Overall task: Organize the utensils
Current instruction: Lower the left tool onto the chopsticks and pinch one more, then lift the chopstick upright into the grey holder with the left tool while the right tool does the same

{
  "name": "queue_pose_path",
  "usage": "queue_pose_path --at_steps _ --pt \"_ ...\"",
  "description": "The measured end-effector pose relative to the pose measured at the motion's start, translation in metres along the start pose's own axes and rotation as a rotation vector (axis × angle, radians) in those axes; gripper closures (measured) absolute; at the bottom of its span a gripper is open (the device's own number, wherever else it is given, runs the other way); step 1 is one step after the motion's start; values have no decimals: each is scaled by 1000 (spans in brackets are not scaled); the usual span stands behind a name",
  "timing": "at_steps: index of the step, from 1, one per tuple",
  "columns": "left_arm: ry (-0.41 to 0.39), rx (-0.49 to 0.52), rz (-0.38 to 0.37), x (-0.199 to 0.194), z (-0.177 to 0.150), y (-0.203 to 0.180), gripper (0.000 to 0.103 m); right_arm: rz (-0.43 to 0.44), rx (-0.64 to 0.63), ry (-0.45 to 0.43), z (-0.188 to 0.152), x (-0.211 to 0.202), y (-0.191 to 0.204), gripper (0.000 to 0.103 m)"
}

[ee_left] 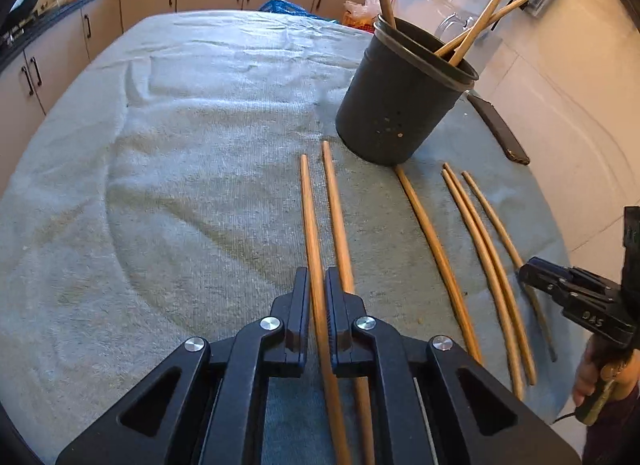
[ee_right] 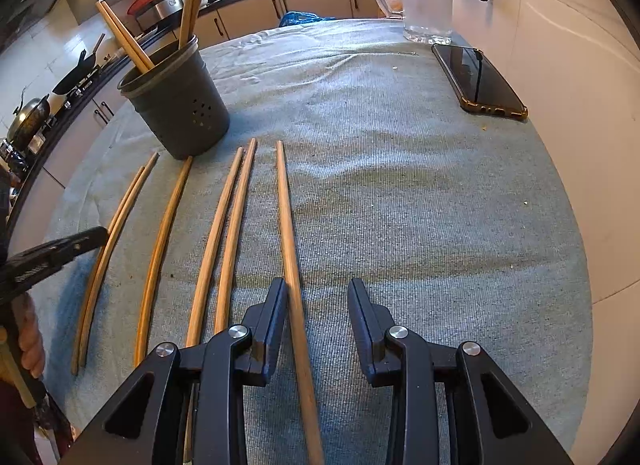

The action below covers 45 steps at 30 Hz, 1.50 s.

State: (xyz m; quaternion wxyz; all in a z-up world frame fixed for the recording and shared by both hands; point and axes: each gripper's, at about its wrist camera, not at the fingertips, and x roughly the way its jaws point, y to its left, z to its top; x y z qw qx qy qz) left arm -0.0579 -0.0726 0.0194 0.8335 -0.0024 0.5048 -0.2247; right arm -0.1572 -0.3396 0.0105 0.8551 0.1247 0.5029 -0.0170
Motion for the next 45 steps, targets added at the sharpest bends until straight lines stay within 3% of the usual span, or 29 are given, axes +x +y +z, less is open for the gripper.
queue_pose_path --at_steps 9,21,29,30,31,32,33,38,45 --pt "47 34 75 9 26 -4 96 -11 -20 43 13 6 2 69" --pt "115 7 67 36 72 2 96 -103 -43 144 86 48 15 69" --pt "114 10 50 44 82 -1 96 -138 -38 147 110 65 20 68" --pt "110 10 44 44 83 -1 96 -148 -50 144 110 65 21 70" --pt "106 15 42 44 83 -1 96 -153 -65 136 110 65 23 83" --pt "94 18 41 44 82 0 97 -145 -70 130 109 65 24 93" --pt "82 15 42 47 84 1 97 -139 -60 128 108 63 23 96" --pt "-25 8 48 13 71 3 97 -89 -20 61 99 41 14 96" --pt "-291 54 69 -87 38 -15 97 -15 -32 -136 72 -44 21 96"
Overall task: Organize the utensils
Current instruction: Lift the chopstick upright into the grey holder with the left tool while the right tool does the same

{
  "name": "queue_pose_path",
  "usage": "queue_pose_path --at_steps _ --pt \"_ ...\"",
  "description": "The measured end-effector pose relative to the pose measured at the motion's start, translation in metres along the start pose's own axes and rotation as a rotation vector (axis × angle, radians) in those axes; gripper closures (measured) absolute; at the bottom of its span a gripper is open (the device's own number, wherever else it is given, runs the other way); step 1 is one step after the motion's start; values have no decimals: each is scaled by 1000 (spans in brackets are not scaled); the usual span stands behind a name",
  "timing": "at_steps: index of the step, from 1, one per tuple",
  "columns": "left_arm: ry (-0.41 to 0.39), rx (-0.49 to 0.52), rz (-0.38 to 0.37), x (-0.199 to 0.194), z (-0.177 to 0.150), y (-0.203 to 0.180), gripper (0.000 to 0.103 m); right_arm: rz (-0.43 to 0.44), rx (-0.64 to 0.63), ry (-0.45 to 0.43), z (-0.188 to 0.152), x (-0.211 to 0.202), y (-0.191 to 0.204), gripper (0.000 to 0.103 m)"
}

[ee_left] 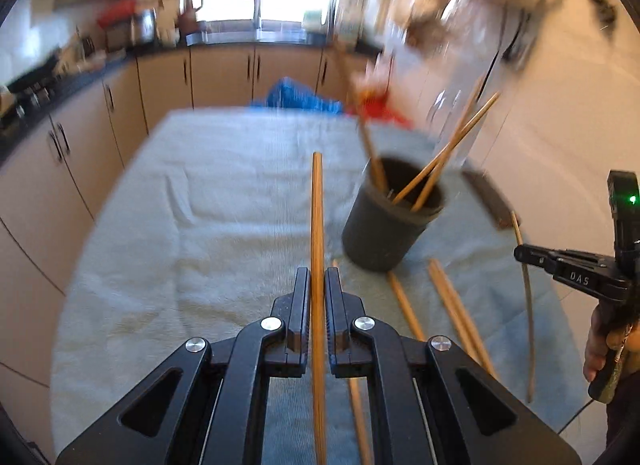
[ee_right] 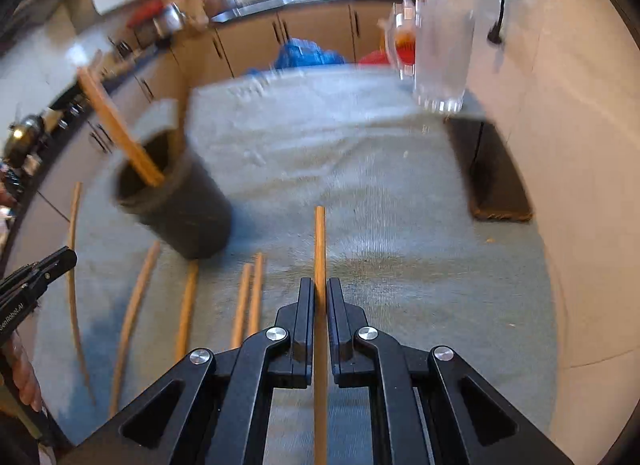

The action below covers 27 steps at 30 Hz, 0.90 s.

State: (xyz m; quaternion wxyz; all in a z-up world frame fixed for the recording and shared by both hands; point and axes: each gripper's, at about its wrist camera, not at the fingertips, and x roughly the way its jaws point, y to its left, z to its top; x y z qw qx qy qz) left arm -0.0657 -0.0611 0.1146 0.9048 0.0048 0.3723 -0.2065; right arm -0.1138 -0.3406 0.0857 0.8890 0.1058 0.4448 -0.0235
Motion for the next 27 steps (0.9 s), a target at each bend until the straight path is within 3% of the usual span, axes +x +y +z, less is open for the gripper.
queue_pose_path --at_steps 4,7,16,27 --pt "-154 25 20 -54 -11 -14 97 29 -12 -123 -13 -51 7 96" --pt "-219 39 38 -80 -30 -20 97 33 -21 -170 -28 -76 12 96" --pt "-243 156 66 -111 -64 -41 97 32 -42 -245 -67 -129 15 96" --pt "-263 128 10 -146 -55 -40 97 67 -40 -324 -72 -163 19 96"
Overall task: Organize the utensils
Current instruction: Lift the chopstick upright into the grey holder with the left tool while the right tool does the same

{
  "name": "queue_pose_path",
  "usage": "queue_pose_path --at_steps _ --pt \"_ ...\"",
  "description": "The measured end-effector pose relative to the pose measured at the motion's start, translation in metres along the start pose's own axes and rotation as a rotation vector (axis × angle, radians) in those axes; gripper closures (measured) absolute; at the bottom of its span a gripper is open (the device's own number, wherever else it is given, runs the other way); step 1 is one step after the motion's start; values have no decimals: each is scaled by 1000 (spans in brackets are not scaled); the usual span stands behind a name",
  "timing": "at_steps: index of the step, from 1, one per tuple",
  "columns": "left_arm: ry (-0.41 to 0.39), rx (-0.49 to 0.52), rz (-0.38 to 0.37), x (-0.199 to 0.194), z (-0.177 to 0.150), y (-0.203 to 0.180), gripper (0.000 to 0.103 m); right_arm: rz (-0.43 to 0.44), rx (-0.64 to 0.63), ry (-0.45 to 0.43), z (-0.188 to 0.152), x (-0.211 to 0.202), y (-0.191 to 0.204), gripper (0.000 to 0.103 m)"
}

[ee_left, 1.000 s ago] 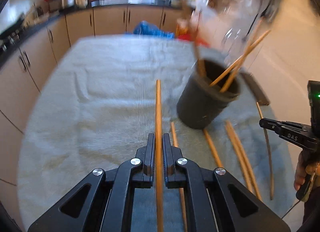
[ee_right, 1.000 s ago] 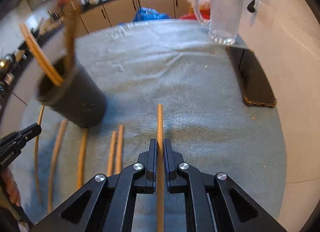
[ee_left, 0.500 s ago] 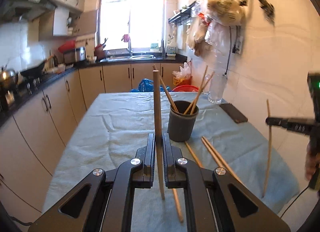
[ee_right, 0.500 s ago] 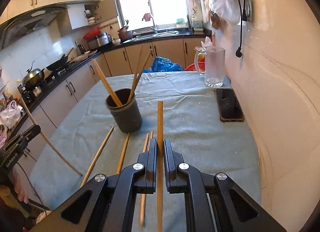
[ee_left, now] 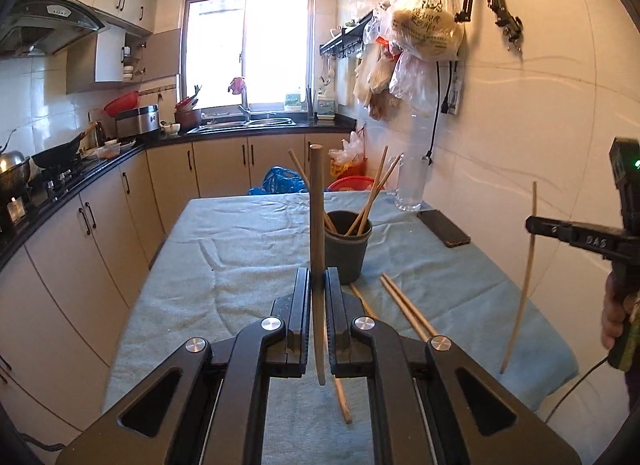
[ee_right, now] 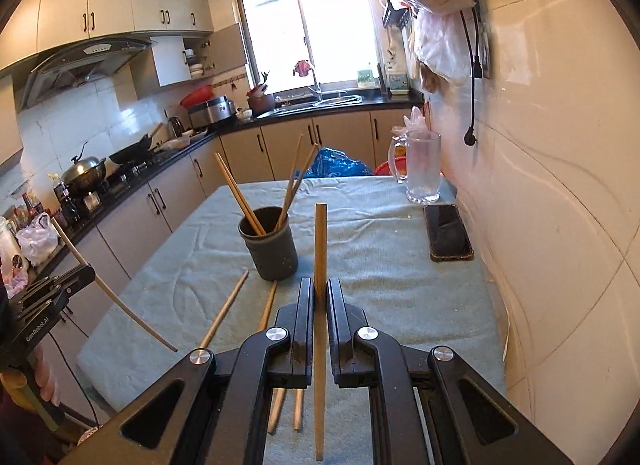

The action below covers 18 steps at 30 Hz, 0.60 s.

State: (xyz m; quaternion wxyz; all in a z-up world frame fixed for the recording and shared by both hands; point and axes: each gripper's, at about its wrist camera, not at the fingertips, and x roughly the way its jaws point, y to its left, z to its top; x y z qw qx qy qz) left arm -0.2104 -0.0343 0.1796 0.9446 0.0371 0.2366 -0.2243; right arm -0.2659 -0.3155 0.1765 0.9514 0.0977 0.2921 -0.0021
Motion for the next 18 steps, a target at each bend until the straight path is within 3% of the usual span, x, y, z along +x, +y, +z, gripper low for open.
queue_pose_path --at_steps 10,18 --pt "-65 -54 -40 13 60 7 97 63 28 -97 51 18 13 96" --pt "-109 -90 -58 61 122 6 97 114 58 -256 113 50 43 96"
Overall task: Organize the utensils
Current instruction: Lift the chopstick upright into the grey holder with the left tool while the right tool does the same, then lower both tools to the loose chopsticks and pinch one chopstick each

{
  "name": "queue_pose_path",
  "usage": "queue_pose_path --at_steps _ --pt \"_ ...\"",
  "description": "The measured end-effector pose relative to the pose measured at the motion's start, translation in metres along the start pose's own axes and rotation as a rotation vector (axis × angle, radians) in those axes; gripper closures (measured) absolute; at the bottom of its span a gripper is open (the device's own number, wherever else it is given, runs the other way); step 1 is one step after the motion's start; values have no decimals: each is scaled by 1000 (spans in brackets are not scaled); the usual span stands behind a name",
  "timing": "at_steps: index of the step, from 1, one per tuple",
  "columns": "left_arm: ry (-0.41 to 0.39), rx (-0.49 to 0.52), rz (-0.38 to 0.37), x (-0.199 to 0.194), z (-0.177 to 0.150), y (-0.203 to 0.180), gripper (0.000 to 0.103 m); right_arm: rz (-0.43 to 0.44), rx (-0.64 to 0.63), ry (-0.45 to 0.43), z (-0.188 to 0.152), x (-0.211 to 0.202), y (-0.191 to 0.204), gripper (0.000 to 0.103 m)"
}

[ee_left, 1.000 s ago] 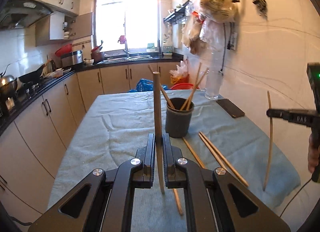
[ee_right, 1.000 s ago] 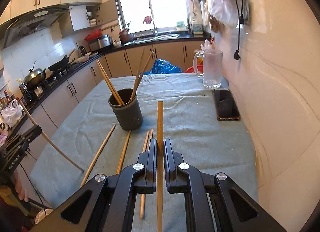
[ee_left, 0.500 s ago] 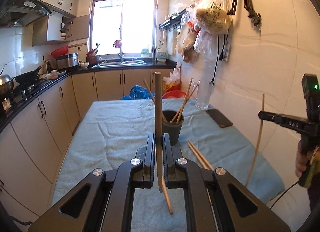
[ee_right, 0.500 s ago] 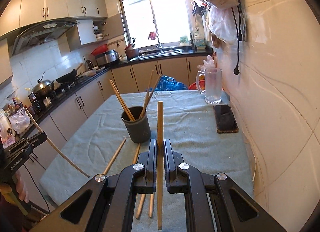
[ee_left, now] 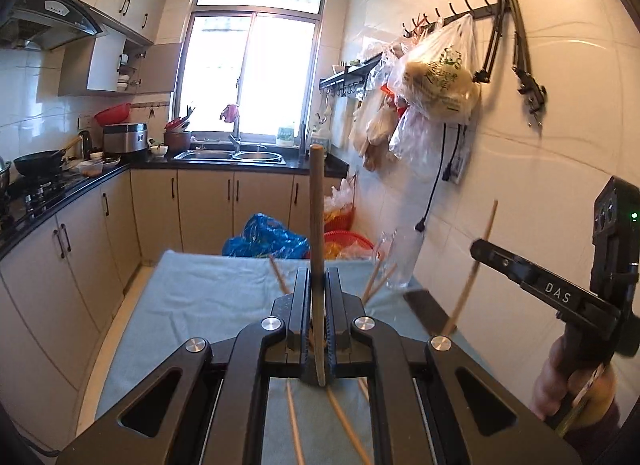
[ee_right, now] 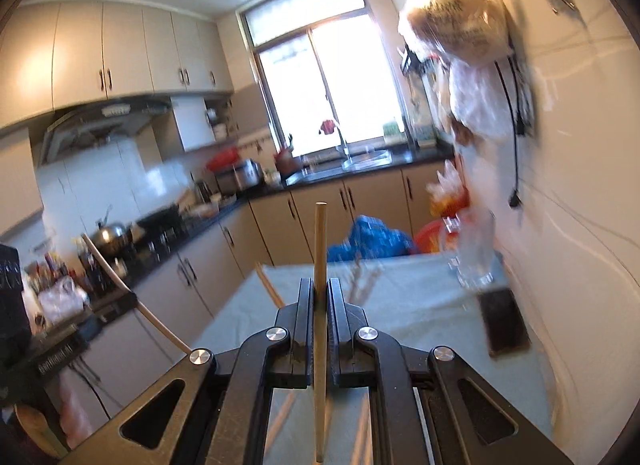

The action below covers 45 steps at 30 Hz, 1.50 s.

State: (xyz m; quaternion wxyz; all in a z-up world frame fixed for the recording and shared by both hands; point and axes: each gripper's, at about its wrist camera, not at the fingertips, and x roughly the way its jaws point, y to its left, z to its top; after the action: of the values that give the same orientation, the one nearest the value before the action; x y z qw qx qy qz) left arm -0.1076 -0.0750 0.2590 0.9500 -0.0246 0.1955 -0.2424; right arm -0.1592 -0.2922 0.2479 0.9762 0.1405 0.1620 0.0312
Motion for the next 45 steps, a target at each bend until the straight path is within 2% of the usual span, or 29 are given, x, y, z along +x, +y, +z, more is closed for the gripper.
queue_pose_path --at_steps 5,10,16,20,23,24,25,26,27,28,32,35,40,45 --pt "23 -7 4 49 16 0 97 -12 7 -64 22 41 9 96" --pt "73 -30 -10 95 15 5 97 -54 10 -87 23 78 5 96" --pt "152 -17 -7 134 -6 4 97 -73 28 15 -6 120 -9 96" --pt "185 -4 -2 140 -18 3 97 -69 28 78 -22 133 -15 96" --pt "180 -3 8 134 -21 3 95 -70 27 101 -27 136 -19 95" --pt "179 -5 9 131 -21 3 91 -73 25 104 -27 136 -19 95" --pt "176 -12 10 127 -21 5 81 -72 26 107 -27 135 -20 91" --pt "170 -21 14 123 -21 6 75 -74 28 113 -27 135 -20 86" --pt "162 -29 18 119 -20 7 69 -75 34 115 -25 133 -21 69" --pt "152 -36 22 113 -19 9 68 -75 39 114 -25 131 -22 57" --pt "129 -46 31 87 -13 12 67 -76 40 106 -19 116 -20 56" --pt "98 -43 40 59 -12 13 60 -72 28 99 -13 96 -17 56" --pt "46 -33 62 10 -21 16 47 -96 -32 84 -6 54 -12 42" --pt "45 -9 106 -24 -48 22 38 -135 -104 127 -13 14 -17 36"
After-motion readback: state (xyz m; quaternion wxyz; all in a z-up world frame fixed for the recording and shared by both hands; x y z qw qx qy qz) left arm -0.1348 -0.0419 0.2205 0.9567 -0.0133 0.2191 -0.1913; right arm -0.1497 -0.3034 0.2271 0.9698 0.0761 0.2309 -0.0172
